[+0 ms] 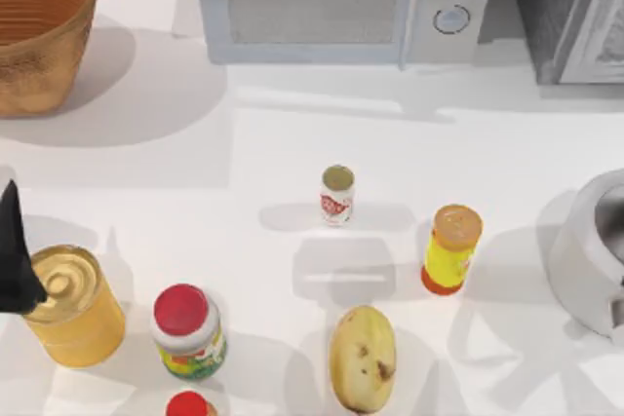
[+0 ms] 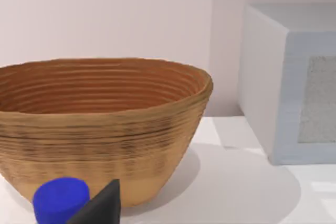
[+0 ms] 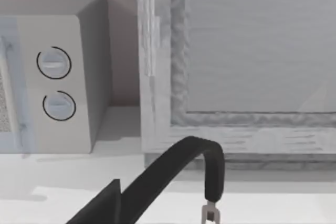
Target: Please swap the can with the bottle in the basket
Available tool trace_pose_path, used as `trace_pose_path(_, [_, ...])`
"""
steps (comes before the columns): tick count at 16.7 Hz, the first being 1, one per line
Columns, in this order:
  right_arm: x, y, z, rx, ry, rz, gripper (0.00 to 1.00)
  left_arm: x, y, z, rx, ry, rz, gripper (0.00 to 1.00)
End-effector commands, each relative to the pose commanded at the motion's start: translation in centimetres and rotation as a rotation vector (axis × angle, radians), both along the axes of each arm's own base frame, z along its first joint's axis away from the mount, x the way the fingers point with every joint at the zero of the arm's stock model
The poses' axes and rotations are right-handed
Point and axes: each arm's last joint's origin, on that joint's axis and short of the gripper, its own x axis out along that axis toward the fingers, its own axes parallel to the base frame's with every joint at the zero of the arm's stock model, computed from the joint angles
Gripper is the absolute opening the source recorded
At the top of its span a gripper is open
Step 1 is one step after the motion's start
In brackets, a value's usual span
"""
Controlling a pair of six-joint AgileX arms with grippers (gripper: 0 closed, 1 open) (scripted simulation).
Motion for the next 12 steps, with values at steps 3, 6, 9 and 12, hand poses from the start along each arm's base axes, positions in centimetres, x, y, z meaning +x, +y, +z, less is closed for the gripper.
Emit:
trace_pose_path(3, [0.00, 0.00, 0.00, 0.000, 0.000, 0.000, 1.00, -0.34, 0.30, -1.27, -0.001, 0.003, 0.058, 1.00])
trace_pose_path(6, [0.00, 0.00, 0.00, 0.000, 0.000, 0.000, 1.00, -0.37, 0.34, -1.40, -0.001, 0.003, 0.065, 1.00])
trace_pose_path(9, [0.00, 0.00, 0.00, 0.000, 0.000, 0.000, 1.00, -0.36, 0.30, -1.32, 0.000, 0.002, 0.060, 1.00])
trace_pose_path(12, [0.00, 0.00, 0.00, 0.000, 0.000, 0.000, 1.00, -0.19, 0.43, -1.29, -0.001, 0.004, 0.073, 1.00])
